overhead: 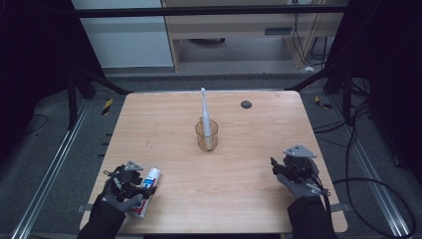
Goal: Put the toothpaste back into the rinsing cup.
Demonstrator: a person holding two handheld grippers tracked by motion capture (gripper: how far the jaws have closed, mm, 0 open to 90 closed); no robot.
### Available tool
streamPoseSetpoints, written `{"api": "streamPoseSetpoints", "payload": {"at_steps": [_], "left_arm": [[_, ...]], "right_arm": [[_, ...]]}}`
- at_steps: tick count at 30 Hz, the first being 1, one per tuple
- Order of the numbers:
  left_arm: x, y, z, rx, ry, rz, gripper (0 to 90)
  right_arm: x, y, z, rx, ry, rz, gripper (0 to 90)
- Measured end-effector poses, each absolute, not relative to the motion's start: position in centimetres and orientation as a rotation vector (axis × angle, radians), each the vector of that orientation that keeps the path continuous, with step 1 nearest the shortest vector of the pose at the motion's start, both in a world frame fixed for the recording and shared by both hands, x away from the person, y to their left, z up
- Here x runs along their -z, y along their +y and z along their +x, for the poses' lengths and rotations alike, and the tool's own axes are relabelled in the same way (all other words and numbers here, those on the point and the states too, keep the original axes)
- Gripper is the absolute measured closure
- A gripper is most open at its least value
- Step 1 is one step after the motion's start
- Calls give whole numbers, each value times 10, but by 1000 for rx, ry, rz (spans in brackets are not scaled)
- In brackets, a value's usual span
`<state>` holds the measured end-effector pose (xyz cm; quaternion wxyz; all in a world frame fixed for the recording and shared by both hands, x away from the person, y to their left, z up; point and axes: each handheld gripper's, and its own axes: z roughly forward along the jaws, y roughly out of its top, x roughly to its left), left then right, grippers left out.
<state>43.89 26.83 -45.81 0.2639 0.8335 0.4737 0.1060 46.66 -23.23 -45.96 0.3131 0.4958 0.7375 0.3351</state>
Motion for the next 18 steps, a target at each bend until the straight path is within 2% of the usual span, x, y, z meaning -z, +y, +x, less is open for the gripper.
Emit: {"api": "streamPoseSetpoints", "payload": {"at_steps": [18], "left_arm": [[462,270,424,-300,1289,2307,343]], "right_arm": [[462,-231,465,-847,1963,1298,312]]}}
